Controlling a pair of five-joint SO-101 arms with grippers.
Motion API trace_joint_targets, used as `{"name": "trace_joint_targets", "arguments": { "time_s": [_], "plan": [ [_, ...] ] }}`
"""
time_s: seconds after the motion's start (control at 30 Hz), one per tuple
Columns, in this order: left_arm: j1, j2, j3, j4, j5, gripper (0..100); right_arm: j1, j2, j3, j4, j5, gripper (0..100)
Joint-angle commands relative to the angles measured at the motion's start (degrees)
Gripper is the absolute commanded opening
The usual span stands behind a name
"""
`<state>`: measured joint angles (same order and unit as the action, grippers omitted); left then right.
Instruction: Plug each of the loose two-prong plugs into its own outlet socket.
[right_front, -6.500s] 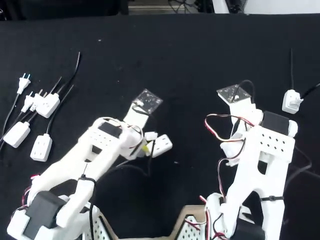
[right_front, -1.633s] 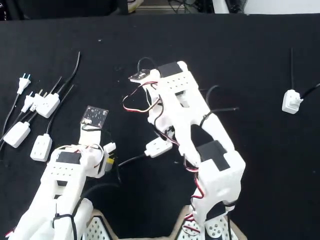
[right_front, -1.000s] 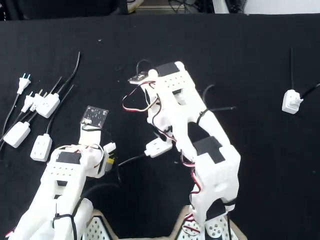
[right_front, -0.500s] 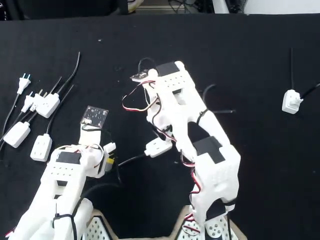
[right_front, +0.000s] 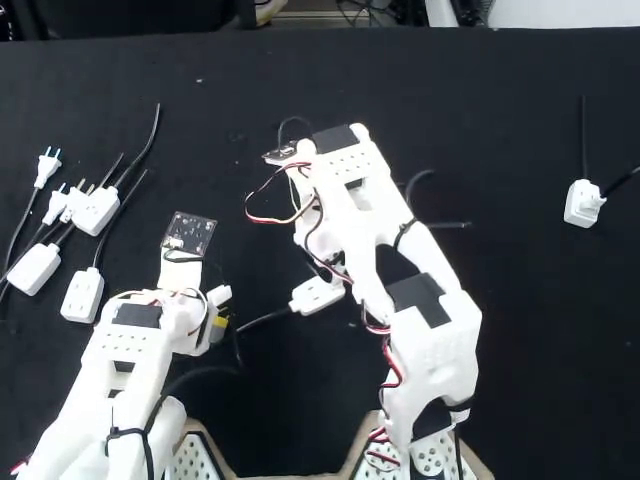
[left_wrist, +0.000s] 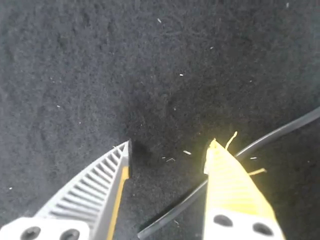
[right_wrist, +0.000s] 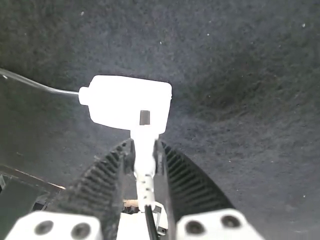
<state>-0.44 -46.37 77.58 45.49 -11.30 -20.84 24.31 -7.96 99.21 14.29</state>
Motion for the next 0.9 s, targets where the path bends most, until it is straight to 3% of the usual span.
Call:
{"name": "trace_joint_targets", "arguments": {
  "time_s": [0.0, 0.2, 0.87],
  "plan": [
    [0.7, -0.4, -0.2, -0.2, 0.4, 25, 0.4, -0.7, -0.1, 2.0, -0.2, 1.1],
    [0.8, -0.4, -0.2, -0.3, 0.4, 25, 4.2, -2.8, -0.2, 2.0, 0.0, 1.1],
    [0.8, -0.4, -0.2, -0.4, 0.4, 25, 1.0, -4.4, 0.0, 2.0, 0.0, 1.1]
  ]
}}
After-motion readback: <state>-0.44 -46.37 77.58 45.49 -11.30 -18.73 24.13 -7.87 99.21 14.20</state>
